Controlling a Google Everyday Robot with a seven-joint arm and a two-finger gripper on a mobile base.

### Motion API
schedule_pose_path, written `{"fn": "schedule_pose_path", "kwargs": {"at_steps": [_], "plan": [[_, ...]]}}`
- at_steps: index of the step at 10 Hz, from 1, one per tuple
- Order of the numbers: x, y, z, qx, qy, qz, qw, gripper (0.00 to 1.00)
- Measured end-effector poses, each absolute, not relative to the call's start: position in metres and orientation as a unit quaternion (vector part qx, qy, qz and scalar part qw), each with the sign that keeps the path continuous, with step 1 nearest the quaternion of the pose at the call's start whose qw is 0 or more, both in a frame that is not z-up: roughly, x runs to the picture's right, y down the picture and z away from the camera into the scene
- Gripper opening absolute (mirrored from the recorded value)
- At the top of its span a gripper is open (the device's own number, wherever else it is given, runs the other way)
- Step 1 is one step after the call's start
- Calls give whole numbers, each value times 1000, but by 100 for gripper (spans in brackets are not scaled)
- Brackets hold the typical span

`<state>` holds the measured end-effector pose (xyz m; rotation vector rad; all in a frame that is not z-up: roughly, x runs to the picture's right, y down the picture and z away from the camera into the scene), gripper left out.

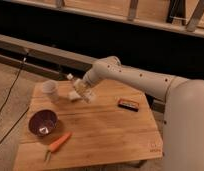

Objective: Stand the bottle upright

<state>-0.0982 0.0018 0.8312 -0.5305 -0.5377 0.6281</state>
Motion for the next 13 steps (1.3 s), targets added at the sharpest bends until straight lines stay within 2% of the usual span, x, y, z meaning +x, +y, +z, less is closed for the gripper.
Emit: {"fn": "schedule_pose_path", "kwargs": {"at_steps": [5,7,13], "plan": [[-102,26,834,-308,-430,229,817,0],[-98,24,835,-319,-467,204,799,0],[-79,19,855,-346,-496,181,775,0]]}}
